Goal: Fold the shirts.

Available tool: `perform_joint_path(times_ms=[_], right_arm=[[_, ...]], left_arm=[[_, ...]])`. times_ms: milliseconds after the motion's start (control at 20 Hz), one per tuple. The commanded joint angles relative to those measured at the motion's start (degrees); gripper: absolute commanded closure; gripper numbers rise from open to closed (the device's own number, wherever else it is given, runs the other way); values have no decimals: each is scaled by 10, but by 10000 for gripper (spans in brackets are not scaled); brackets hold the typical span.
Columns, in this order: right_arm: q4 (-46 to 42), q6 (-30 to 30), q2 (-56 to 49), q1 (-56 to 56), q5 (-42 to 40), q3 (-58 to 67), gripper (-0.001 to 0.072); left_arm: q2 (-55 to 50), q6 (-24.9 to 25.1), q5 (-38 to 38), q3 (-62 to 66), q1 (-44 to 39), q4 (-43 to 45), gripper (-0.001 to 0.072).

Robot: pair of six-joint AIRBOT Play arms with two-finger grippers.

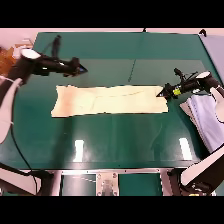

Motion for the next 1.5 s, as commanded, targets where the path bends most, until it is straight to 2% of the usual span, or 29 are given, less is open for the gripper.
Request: perform_joint_path(times_ms=[0,250,450,800,950,1200,1300,1450], right_arm=[[26,1,27,2,98,70,699],[115,12,128,3,181,178,699],[122,31,185,14,213,241,699],[137,41,229,56,231,247,698],[136,44,228,82,231,247,698],[136,81,228,127,181,238,698],[136,93,228,163,134,209,697],[136,95,227,247,30,139,697]], left_arm=[[-23,5,58,1,-88,37,680],[-113,-1,73,47,-190,44,680],[-195,-38,68,142,-242,46,680],[-277,-88,66,248,-276,37,679],[-277,-88,27,252,-274,35,679],[-240,-122,-194,304,-184,29,680],[-192,-138,-240,303,-118,50,681],[-112,-151,-265,303,-13,97,680]])
